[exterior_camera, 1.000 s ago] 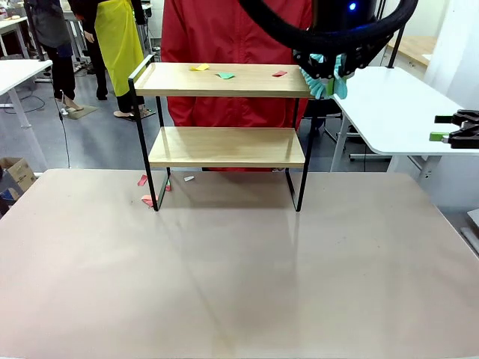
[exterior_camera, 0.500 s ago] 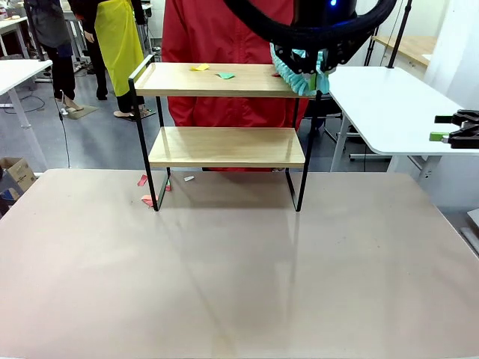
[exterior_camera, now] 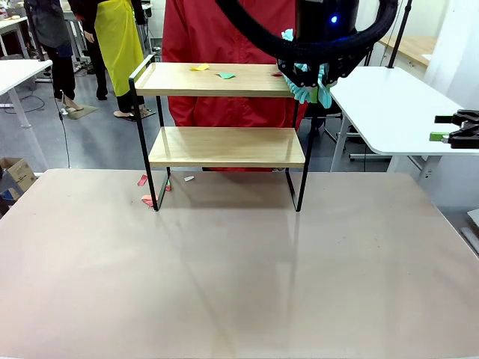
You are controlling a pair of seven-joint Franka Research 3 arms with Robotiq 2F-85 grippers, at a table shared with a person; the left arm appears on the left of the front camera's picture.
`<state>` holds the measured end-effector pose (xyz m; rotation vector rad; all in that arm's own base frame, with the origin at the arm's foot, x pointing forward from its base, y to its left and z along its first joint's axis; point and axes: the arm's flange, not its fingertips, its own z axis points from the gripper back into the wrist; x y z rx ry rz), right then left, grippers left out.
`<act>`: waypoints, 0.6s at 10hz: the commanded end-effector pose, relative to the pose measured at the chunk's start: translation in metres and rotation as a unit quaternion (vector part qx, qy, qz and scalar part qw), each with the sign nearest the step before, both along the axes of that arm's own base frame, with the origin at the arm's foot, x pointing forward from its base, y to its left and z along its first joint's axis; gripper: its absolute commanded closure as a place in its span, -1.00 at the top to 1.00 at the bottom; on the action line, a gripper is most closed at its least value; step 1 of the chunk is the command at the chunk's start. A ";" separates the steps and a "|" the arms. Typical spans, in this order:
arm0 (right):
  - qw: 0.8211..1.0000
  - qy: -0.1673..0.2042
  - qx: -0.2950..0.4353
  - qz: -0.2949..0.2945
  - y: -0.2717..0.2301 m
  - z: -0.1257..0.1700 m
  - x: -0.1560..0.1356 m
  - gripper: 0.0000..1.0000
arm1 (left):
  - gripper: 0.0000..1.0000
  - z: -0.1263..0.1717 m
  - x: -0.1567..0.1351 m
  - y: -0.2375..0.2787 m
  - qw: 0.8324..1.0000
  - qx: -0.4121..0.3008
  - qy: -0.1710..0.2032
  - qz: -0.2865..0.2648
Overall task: Clean the shelf.
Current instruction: Clean the specific section of the Shelf indicated by the human with the Duster.
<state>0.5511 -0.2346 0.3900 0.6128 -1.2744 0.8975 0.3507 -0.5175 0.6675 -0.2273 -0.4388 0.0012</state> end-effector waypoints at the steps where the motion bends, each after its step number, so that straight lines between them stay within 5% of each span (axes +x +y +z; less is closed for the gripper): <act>1: 1.000 0.000 -0.002 0.002 0.002 0.002 -0.002 1.00 | -0.74 -0.004 -0.002 0.007 1.000 0.004 0.015 -0.010; 6: 1.000 0.000 -0.002 0.002 0.002 0.002 -0.002 1.00 | -0.74 0.017 0.013 0.009 1.000 0.007 -0.010 -0.021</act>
